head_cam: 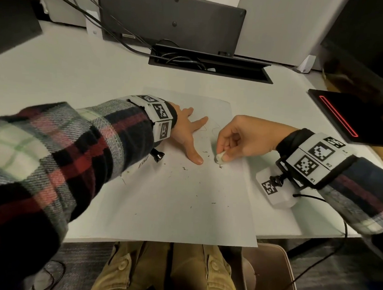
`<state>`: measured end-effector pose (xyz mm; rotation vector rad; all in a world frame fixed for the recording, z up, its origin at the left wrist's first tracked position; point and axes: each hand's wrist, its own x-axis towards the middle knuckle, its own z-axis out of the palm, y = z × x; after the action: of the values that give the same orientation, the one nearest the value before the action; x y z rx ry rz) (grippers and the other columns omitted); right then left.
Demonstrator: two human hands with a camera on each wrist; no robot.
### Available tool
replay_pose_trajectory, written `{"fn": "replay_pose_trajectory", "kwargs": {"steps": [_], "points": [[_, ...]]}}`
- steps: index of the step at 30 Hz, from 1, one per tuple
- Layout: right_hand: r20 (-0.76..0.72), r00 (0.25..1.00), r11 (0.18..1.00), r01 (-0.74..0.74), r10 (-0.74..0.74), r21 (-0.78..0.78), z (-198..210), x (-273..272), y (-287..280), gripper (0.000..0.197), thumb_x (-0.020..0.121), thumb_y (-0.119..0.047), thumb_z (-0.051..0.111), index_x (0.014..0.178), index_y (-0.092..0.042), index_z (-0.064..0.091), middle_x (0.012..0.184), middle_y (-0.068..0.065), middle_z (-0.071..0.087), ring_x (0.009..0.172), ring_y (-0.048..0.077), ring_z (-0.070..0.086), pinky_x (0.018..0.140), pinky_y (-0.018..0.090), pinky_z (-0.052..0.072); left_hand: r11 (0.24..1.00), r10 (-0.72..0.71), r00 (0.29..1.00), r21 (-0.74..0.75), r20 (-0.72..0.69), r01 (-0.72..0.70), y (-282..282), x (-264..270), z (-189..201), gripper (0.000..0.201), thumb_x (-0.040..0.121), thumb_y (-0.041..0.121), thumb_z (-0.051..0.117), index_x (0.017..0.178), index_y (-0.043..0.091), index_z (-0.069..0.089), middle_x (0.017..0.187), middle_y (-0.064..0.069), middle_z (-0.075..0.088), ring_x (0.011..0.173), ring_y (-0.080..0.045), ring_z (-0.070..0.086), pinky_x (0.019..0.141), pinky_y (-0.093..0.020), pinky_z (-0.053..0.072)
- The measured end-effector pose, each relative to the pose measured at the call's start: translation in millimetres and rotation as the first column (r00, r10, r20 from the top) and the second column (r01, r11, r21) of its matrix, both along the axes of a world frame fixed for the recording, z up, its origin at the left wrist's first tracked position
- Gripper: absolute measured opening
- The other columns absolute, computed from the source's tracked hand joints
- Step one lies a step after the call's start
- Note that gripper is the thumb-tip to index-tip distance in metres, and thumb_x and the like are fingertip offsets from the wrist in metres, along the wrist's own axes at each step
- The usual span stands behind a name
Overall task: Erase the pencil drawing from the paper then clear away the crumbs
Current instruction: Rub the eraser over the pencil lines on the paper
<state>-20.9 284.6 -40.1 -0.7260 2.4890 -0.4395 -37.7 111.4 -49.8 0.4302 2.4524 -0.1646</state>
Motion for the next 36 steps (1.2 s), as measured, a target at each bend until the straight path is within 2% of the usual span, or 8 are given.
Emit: {"fn": "replay_pose_trajectory", "kwargs": {"steps": [5, 12, 16, 21, 25, 29, 33, 36], "points": [[-0.072, 0.996, 0.996, 0.046, -0.052, -0.075, 0, -10, -9, 0.012, 0.078, -0.020, 0.073, 0.088, -0.014, 0.070, 0.076, 0.001, 0.066, 0.053, -0.002, 0.051, 0.056, 0.010, 0.044, 0.999, -0.023, 1.000, -0.031, -0.002, 0.022, 1, 3, 0, 0.128, 0.057, 0.075, 0.063, 0.139, 0.039, -0.029, 0.153, -0.004, -0.028, 0.142, -0.032, -0.017, 0.114, -0.050, 0.001], [0.102, 0.994, 0.996, -0.033, 0.042, -0.081, 0, 0, -13, 0.010, 0.077, -0.014, 0.075, 0.086, -0.012, 0.071, 0.073, 0.005, 0.068, 0.058, 0.010, 0.057, 0.058, 0.015, 0.047, 0.999, -0.013, 1.000, -0.046, 0.005, 0.013, 1, 2, -1, 0.130, 0.054, 0.077, 0.064, 0.138, 0.041, -0.029, 0.152, -0.004, -0.031, 0.143, -0.031, -0.015, 0.114, -0.048, 0.003], [-0.096, 0.995, 0.997, -0.004, -0.003, -0.078, 0, -4, -17, 0.012, 0.077, -0.019, 0.074, 0.086, -0.011, 0.071, 0.073, 0.001, 0.066, 0.055, -0.002, 0.052, 0.056, 0.009, 0.042, 0.998, -0.021, 1.000, -0.057, 0.002, 0.021, 1, 2, -1, 0.130, 0.053, 0.078, 0.063, 0.138, 0.041, -0.029, 0.151, -0.004, -0.031, 0.143, -0.031, -0.013, 0.114, -0.047, 0.007], [0.039, 0.997, 0.997, -0.059, 0.061, -0.047, 0, 3, -20, 0.013, 0.077, -0.016, 0.075, 0.088, -0.010, 0.072, 0.071, 0.000, 0.065, 0.053, -0.001, 0.052, 0.056, 0.010, 0.042, 0.999, -0.011, 1.000, -0.050, 0.011, 0.011, 1, 2, -1, 0.131, 0.052, 0.078, 0.064, 0.138, 0.042, -0.029, 0.151, -0.004, -0.032, 0.143, -0.031, -0.014, 0.114, -0.047, 0.006], [-0.097, 0.995, 0.998, -0.023, 0.018, -0.053, -1, -4, -21, 0.015, 0.078, -0.019, 0.074, 0.088, -0.009, 0.071, 0.073, 0.001, 0.065, 0.052, -0.004, 0.052, 0.054, 0.008, 0.040, 0.998, -0.020, 1.000, -0.057, 0.005, 0.020, 2, 3, -1, 0.130, 0.054, 0.077, 0.064, 0.138, 0.041, -0.028, 0.151, -0.004, -0.032, 0.143, -0.031, -0.014, 0.114, -0.047, 0.006], [-0.002, 0.998, 0.997, -0.055, 0.055, -0.053, -2, 5, -20, 0.012, 0.077, -0.017, 0.074, 0.088, -0.010, 0.072, 0.070, -0.002, 0.064, 0.053, -0.002, 0.052, 0.056, 0.009, 0.041, 0.998, -0.020, 1.000, -0.059, 0.009, 0.020, 2, 2, -2, 0.132, 0.051, 0.078, 0.065, 0.138, 0.042, -0.029, 0.151, -0.004, -0.033, 0.143, -0.031, -0.014, 0.114, -0.048, 0.006], [-0.133, 0.991, 0.999, -0.030, 0.024, -0.039, -1, -3, -22, 0.013, 0.078, -0.019, 0.074, 0.088, -0.011, 0.071, 0.076, 0.002, 0.068, 0.055, -0.004, 0.053, 0.055, 0.008, 0.041, 0.998, -0.028, 1.000, -0.055, 0.005, 0.029, 2, 3, -1, 0.131, 0.052, 0.077, 0.065, 0.139, 0.041, -0.027, 0.151, -0.005, -0.032, 0.143, -0.032, -0.014, 0.114, -0.048, 0.006], [-0.069, 0.997, 0.999, -0.033, 0.030, -0.034, 0, 2, -20, 0.011, 0.078, -0.018, 0.074, 0.087, -0.012, 0.072, 0.071, -0.003, 0.065, 0.055, -0.004, 0.053, 0.056, 0.009, 0.041, 0.999, -0.007, 1.000, -0.040, 0.020, 0.008, 2, 2, -2, 0.132, 0.051, 0.076, 0.066, 0.138, 0.043, -0.028, 0.150, -0.003, -0.033, 0.143, -0.031, -0.016, 0.114, -0.048, 0.005]]}}
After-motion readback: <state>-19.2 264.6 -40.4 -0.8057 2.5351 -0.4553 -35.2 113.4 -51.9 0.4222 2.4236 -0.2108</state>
